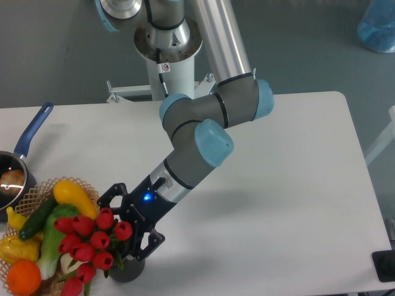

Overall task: Pick up the flowers from the vase
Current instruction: 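Lower the gripper around the tulip stems above the vase rim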

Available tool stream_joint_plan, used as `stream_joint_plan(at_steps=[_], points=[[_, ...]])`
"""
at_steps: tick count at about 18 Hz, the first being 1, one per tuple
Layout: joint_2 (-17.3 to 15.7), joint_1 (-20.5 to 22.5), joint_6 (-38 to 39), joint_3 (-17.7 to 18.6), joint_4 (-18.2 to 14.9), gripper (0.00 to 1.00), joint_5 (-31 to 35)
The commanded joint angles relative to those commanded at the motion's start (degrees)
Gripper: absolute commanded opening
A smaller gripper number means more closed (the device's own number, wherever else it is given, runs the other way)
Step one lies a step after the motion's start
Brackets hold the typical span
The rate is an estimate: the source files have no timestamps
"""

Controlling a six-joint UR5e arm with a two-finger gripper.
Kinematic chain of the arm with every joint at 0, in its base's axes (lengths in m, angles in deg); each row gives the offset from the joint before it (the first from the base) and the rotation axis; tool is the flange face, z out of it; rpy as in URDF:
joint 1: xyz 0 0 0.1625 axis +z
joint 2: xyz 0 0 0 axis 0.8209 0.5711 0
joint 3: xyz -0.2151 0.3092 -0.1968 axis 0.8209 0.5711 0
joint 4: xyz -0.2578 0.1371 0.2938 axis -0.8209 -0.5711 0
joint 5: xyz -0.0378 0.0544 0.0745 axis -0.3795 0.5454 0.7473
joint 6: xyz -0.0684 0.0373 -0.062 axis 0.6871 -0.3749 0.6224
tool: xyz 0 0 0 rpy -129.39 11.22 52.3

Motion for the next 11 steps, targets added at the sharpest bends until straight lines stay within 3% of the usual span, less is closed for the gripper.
stream_joint_plan(at_steps=[1, 11], points=[[-0.26, 0.09, 0.09, 0.09, 0.0, 0.14, 0.0], [-3.25, 1.67, 1.84, 0.44, 0.0, 0.14, -0.09]])
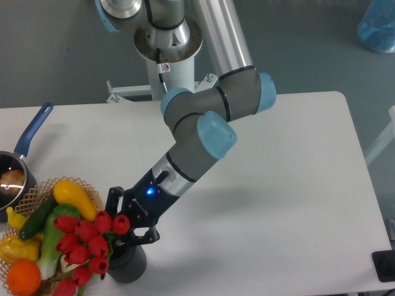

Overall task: Pick up the flowers from the vase
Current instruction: 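Lower the gripper around the tulip stems above the vase rim, then close the gripper on the tulip stems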

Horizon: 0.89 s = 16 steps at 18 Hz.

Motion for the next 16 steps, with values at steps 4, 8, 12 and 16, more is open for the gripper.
stream_joint_plan(at_steps=[4, 8, 12, 16], points=[[-1.14, 0.7, 2.63, 0.26, 0.0, 0.14, -0.26], [-3.6, 3.42, 5.45, 0.26, 0.0, 0.14, -4.65], [-5.63, 5.18, 7.21, 0.18, 0.0, 0.15, -6.68], [-6.77, 6.06, 7.39, 0.09, 0.0, 0.15, -6.77]])
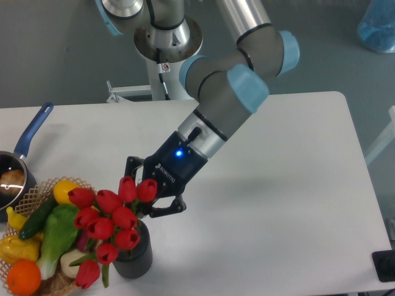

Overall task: Pick up the flowers from the vase
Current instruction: 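Close the gripper on the tulip stems, then lift the tulip bunch up out of the grey vase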

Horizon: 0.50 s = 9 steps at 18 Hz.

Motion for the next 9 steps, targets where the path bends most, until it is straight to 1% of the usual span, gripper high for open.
stream_joint_plan(at_steps=[3, 7, 9], points=[[-0.97, 1.23, 0.52, -0.35, 0.09, 0.15, 0.0], [-1.06, 1.85, 2.98, -1.84, 0.09, 0.15, -0.17], [-1.06, 2.37, 3.69, -2.2, 0.09, 0.15, -1.49]])
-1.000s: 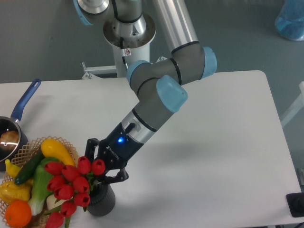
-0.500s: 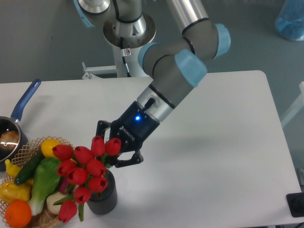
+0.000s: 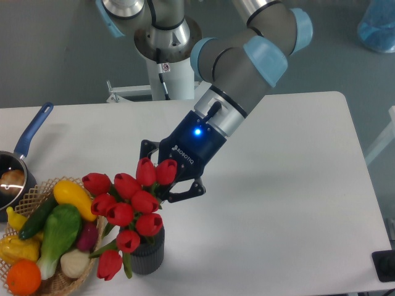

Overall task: Pick up the flowers from the vase
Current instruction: 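Lift the tulip bunch up out of the grey vase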

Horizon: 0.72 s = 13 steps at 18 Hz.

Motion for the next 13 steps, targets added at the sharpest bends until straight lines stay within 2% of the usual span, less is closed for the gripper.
stream_joint_plan(at_steps=[13], points=[[-0.44, 1.76, 2.55, -3.08, 0.0, 0.15, -0.89]])
